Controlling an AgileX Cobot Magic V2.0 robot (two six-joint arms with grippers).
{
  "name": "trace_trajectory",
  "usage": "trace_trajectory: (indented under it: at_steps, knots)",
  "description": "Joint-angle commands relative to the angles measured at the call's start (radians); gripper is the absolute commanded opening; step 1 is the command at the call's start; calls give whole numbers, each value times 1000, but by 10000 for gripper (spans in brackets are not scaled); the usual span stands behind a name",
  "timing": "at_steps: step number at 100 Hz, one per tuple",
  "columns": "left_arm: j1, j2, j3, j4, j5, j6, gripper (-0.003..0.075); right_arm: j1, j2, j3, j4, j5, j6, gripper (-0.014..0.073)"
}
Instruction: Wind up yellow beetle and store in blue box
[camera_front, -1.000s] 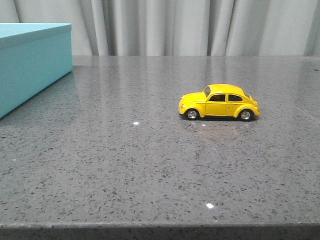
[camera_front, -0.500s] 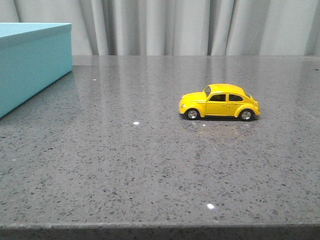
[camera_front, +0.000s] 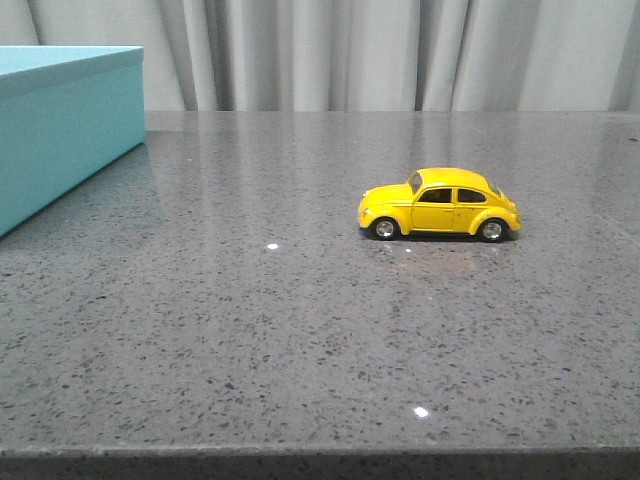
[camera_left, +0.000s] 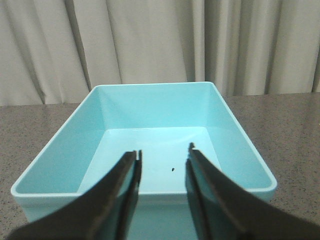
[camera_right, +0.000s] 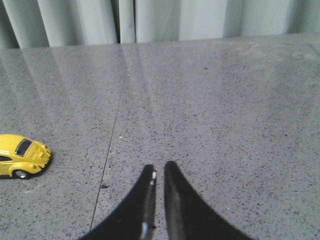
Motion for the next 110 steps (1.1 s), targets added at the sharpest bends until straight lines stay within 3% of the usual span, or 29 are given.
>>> trace_trajectory:
  at_steps: [1,11,45,62,79,100,110]
  knots:
    - [-8,67,-62,-10,-60,-9,388,10,65,-76,0,-47,-8,185]
    - [-8,123,-96,-21,-60,-9,410,14,143,-132,0,-10,-8,246]
    - [-8,230,-185,-37,-72,-9,410,14,476,-444,0,304,-10,250]
    - [-8,230,-185,-37,-90,-9,408,14,577,-478,5,263,-9,250]
    - [-8,230,-185,-37,-94,-9,409,14,623,-484,108,265,-9,250]
    - [-8,230,-185,-37,-83,-9,409,33,736,-590,125,368,-10,251]
    - [-8,230,-185,-37,-83,-9,409,69,800,-661,125,414,-10,299]
